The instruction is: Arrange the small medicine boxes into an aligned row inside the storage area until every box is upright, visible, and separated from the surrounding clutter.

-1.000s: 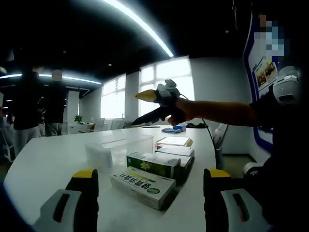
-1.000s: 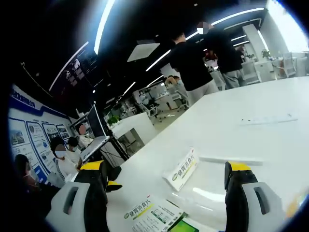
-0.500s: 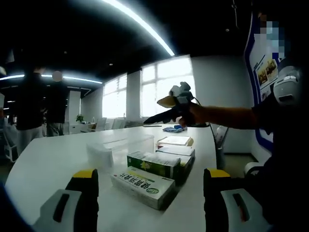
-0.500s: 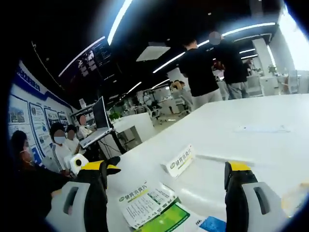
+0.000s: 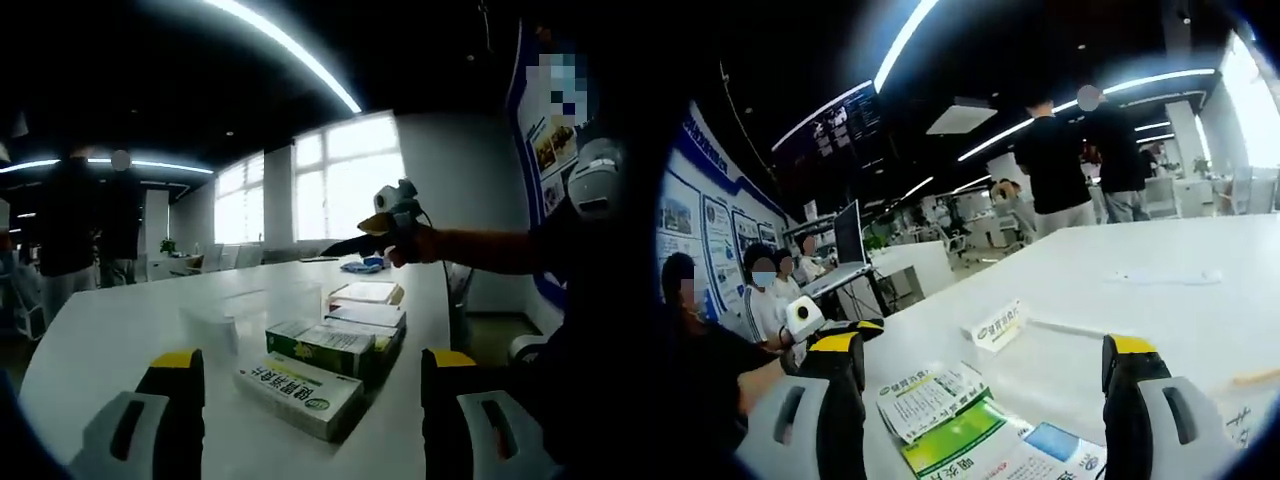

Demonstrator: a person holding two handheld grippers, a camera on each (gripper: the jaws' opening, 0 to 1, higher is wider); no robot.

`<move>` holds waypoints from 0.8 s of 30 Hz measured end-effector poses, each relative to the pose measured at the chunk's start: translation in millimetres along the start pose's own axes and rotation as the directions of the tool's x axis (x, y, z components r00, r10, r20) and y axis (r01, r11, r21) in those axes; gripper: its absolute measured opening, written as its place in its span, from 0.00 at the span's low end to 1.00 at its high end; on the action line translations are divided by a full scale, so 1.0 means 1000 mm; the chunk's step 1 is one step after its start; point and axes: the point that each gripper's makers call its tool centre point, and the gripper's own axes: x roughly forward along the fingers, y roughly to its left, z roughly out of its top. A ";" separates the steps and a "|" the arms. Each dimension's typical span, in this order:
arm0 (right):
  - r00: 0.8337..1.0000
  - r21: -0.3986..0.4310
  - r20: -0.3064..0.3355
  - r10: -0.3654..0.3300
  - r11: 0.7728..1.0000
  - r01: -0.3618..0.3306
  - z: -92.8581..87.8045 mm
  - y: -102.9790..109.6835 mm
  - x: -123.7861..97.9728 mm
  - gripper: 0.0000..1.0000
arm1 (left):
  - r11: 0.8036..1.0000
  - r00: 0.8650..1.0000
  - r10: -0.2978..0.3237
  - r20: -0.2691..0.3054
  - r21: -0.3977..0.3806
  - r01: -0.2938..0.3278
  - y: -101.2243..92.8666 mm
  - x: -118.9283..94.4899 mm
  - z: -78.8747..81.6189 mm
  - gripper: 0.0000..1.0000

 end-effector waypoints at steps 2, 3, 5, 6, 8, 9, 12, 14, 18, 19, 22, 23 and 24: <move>1.000 -0.006 0.007 0.004 1.000 -0.004 0.000 0.000 -0.005 0.97 | 1.000 1.000 0.001 0.002 0.003 -0.001 0.000 0.000 0.003 0.89; 1.000 -0.017 0.015 0.001 1.000 -0.001 0.000 0.002 -0.009 0.97 | 1.000 1.000 0.001 0.006 0.003 -0.001 0.000 -0.001 0.004 0.89; 1.000 -0.031 0.019 0.003 1.000 -0.002 -0.002 0.003 -0.016 0.97 | 1.000 1.000 0.004 0.003 0.005 -0.004 -0.001 -0.001 0.006 0.89; 1.000 -0.035 0.025 0.001 0.999 0.000 -0.002 0.003 -0.020 0.97 | 1.000 1.000 0.003 0.003 0.009 -0.003 -0.001 -0.002 0.007 0.89; 0.999 -0.034 0.043 0.020 0.999 -0.019 -0.002 0.005 -0.027 0.98 | 1.000 1.000 0.003 -0.003 0.011 -0.003 -0.002 -0.002 0.007 0.88; 0.999 -0.033 0.045 0.020 0.999 -0.019 -0.003 0.006 -0.031 0.98 | 1.000 1.000 0.004 -0.005 0.011 -0.004 -0.002 -0.003 0.007 0.88; 0.999 -0.088 0.040 -0.009 0.996 0.013 -0.008 0.000 -0.039 0.98 | 1.000 1.000 0.010 -0.009 0.010 -0.010 -0.001 -0.003 0.006 0.88; 0.999 -0.093 0.043 -0.007 0.996 0.011 -0.011 0.001 -0.043 0.98 | 1.000 1.000 0.008 -0.009 0.009 -0.008 -0.002 -0.003 0.006 0.88; 0.999 -0.103 0.048 -0.003 0.995 0.008 -0.018 0.003 -0.053 0.99 | 1.000 1.000 0.011 -0.015 0.008 -0.011 -0.003 -0.003 0.005 0.88; 0.999 -0.106 0.049 -0.004 0.994 0.009 -0.020 0.003 -0.056 0.99 | 1.000 1.000 0.009 -0.017 0.007 -0.009 -0.004 -0.003 0.006 0.88; 0.999 -0.122 0.042 -0.002 0.993 0.007 -0.028 0.003 -0.062 0.99 | 1.000 1.000 -0.008 -0.006 0.020 0.008 -0.009 -0.004 0.009 0.88; 0.999 -0.127 0.041 -0.003 0.992 0.008 -0.031 0.002 -0.065 0.98 | 1.000 1.000 -0.008 -0.012 0.017 0.008 -0.009 -0.004 0.008 0.88; 0.999 -0.129 0.043 -0.002 0.992 0.007 -0.031 0.002 -0.066 0.98 | 1.000 1.000 -0.007 -0.015 0.017 0.007 -0.009 -0.004 0.008 0.88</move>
